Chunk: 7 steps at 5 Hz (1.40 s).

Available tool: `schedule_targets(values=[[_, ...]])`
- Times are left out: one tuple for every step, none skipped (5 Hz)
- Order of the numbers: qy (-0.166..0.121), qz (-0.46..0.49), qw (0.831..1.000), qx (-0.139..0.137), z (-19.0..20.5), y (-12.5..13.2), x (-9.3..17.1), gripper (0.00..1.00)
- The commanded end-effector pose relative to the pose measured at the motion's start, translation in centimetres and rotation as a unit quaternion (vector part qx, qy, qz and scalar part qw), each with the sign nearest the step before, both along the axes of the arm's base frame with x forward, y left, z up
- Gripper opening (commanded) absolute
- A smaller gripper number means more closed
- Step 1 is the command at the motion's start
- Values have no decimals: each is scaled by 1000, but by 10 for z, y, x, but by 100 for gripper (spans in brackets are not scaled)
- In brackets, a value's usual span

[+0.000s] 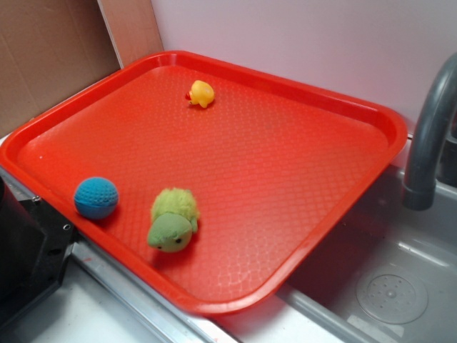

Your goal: Grab the green animal.

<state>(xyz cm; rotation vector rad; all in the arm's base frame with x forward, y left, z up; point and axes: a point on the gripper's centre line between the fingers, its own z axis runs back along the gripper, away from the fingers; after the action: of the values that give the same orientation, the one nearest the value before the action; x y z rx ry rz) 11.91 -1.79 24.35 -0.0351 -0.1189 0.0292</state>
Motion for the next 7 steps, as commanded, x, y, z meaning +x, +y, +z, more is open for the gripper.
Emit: schedule_targets(values=[[0,0,1000,0,0,0,0,100],[39,124,991,-1,-50,-49,23,100],[56,245,965,-77,-93,-81,22,100],[66,363,924,-103,-134,-87,21,100],[90,373,920,-77,-167,-90,23,100],[97,359,926,-63,-191,-94,32,100],[103,352,928,-59,-210,-103,46,100]])
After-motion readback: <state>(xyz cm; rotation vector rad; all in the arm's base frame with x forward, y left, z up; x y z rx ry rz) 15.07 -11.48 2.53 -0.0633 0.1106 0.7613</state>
